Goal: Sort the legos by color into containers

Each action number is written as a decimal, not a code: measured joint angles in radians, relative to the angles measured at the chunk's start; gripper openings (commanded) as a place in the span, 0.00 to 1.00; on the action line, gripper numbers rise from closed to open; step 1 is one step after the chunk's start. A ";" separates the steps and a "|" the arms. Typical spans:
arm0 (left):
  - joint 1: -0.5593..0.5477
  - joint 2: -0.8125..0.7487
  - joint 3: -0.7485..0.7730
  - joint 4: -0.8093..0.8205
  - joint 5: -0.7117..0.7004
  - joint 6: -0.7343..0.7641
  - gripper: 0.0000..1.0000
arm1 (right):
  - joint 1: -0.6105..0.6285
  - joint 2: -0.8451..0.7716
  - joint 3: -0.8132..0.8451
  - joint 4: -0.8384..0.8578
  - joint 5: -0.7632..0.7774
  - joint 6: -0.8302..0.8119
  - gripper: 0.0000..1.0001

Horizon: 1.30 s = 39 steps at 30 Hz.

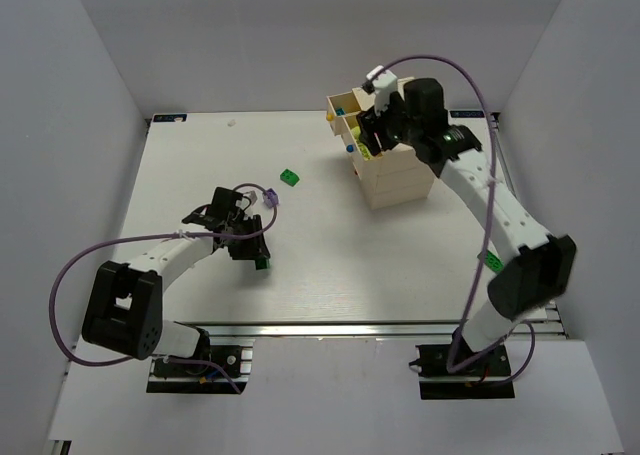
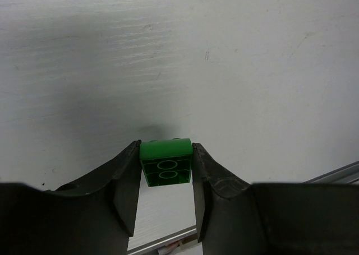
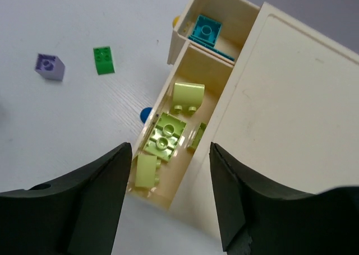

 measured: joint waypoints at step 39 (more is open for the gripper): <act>-0.065 0.090 0.158 -0.172 -0.280 -0.027 0.98 | -0.019 -0.498 -0.493 0.283 -0.372 -0.060 0.59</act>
